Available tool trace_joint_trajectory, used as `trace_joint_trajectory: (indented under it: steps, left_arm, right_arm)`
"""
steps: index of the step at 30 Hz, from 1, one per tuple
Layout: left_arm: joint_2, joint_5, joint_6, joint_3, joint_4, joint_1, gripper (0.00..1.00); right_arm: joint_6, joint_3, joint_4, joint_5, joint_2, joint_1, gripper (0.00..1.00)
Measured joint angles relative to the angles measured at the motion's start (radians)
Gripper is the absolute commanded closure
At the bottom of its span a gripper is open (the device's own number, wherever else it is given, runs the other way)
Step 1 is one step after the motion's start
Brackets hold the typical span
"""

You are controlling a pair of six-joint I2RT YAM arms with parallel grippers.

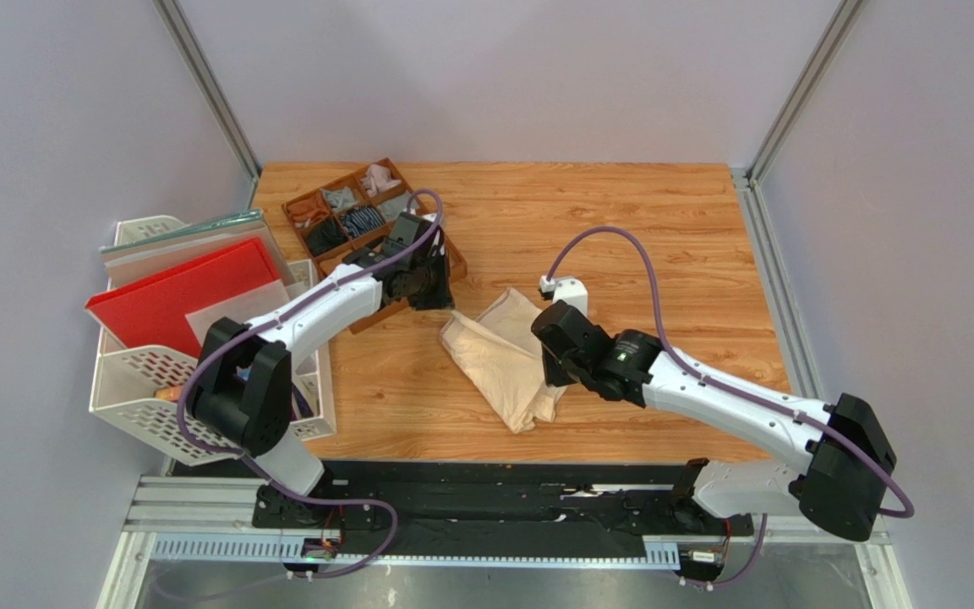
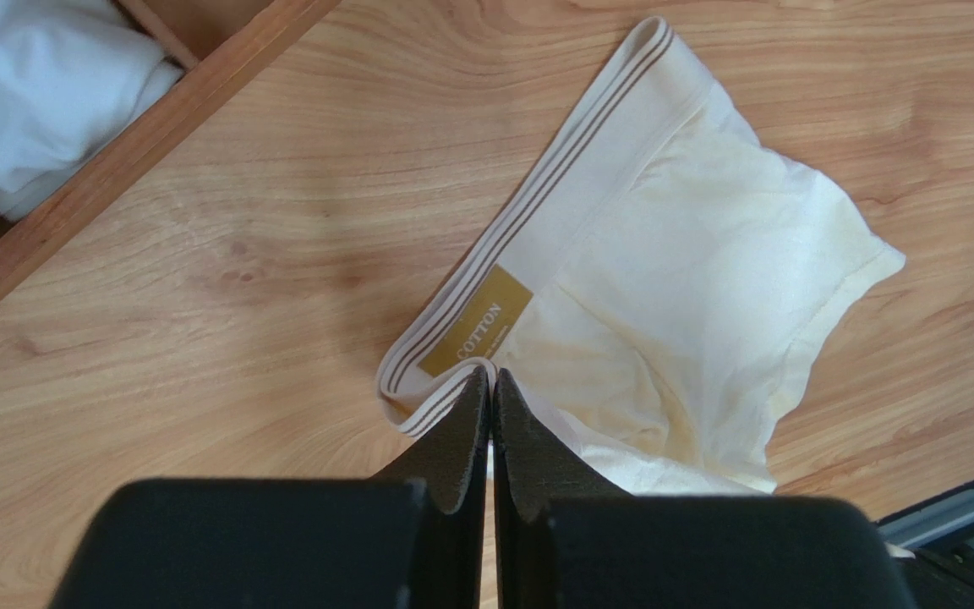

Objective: Roll the underwear
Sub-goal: Fold the underwear at the center of the board.

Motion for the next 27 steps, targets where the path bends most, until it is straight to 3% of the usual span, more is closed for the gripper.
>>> trace_joint_trajectory:
  steps: [10, 24, 25, 26, 27]
  left_arm:
    - [0.078, 0.016, -0.008, 0.118, -0.004, -0.025, 1.00]
    - [0.266, 0.052, -0.007, 0.298, -0.011, -0.047, 1.00]
    - [0.270, 0.053, -0.007, 0.304, -0.011, -0.051, 1.00]
    - [0.273, 0.055, -0.007, 0.309, -0.011, -0.054, 1.00]
    - [0.275, 0.056, -0.007, 0.311, -0.010, -0.055, 1.00]
  right_arm:
    - [-0.034, -0.002, -0.046, 0.005, -0.093, -0.099, 1.00]
    - [-0.093, -0.002, -0.064, 0.002, -0.059, -0.243, 1.00]
    - [-0.098, -0.005, -0.055, -0.009, -0.055, -0.248, 0.96]
    - [-0.104, -0.013, -0.039, -0.023, -0.052, -0.249, 0.83]
    - [-0.111, -0.027, -0.014, -0.048, -0.051, -0.251, 0.77]
